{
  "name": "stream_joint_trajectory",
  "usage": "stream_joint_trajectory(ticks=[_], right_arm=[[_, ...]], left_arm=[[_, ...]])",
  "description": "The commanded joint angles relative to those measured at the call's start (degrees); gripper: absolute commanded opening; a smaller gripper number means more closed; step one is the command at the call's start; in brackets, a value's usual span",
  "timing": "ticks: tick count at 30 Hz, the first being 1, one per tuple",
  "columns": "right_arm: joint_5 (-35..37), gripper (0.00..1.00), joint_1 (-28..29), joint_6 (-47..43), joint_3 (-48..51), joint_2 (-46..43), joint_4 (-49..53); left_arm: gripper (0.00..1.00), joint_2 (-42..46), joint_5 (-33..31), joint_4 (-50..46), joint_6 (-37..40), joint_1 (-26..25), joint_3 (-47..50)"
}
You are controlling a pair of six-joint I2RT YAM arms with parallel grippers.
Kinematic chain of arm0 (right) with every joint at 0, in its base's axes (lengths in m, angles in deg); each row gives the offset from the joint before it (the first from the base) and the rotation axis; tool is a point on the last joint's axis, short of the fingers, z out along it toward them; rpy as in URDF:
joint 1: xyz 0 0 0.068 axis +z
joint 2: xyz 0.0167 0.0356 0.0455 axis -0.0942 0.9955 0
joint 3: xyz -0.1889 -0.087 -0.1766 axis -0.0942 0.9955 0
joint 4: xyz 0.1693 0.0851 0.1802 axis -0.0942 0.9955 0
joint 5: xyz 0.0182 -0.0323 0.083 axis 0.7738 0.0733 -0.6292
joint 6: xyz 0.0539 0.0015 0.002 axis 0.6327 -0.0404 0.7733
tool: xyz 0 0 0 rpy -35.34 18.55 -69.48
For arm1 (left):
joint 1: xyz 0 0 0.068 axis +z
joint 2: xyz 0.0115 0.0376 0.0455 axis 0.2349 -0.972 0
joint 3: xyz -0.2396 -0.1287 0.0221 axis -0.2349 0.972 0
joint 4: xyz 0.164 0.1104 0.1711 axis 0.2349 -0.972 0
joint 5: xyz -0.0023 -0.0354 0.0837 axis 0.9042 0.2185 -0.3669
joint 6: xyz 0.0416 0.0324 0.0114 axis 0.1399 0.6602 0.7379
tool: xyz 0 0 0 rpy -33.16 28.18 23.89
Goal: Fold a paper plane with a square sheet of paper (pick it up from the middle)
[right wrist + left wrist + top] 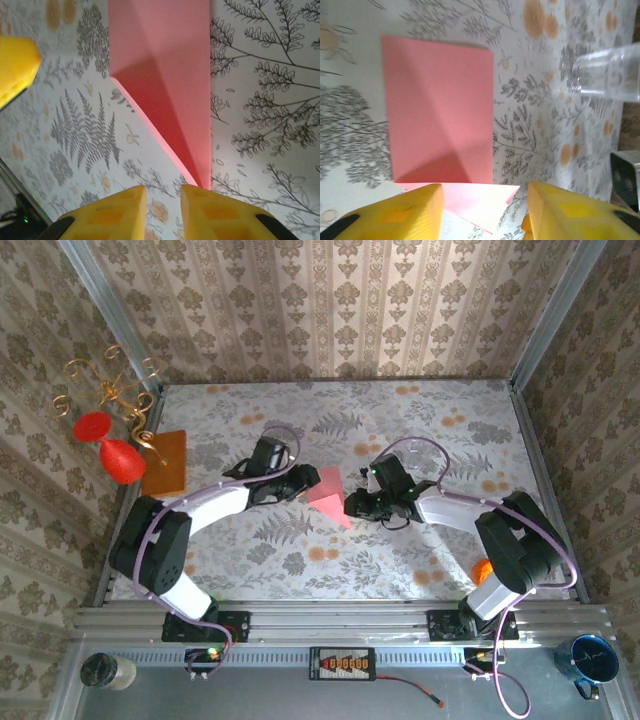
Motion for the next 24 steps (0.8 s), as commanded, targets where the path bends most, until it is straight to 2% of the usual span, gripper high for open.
stream_joint_trajectory(ticks=[1,7,12,15,17,20,24], right_arm=[[0.5,0.28,0.6,6.7,-1.3,2.9,-4.7],[1.2,0.27,1.3,7.3,-1.9,3.7,-6.0],[7.3,0.26,2.0,6.9,1.3,-1.6,-7.5],[7.7,0.27,2.2,5.3,1.5,-3.0,-7.1],[6.0,0.27,2.5,4.4,0.9,-2.3,-7.0],[2.3,0.26,3.7,4.0,-0.5,-0.5,-8.0],[2.4,0.25,4.6,4.9,-1.3,0.9,-8.4]], left_arm=[[0.55,1.5,2.5,5.7,-3.0,2.6,5.5],[0.63,3.5,3.7,7.1,-2.8,4.2,9.6],[0.64,3.4,3.2,8.1,-3.5,4.1,10.4],[0.67,3.0,2.9,8.3,-3.3,3.9,10.1],[0.71,2.8,2.2,8.1,-3.4,3.6,10.0],[0.82,2.8,0.1,7.0,-3.5,3.4,10.3],[0.94,3.8,-1.9,5.7,-2.3,2.3,10.3]])
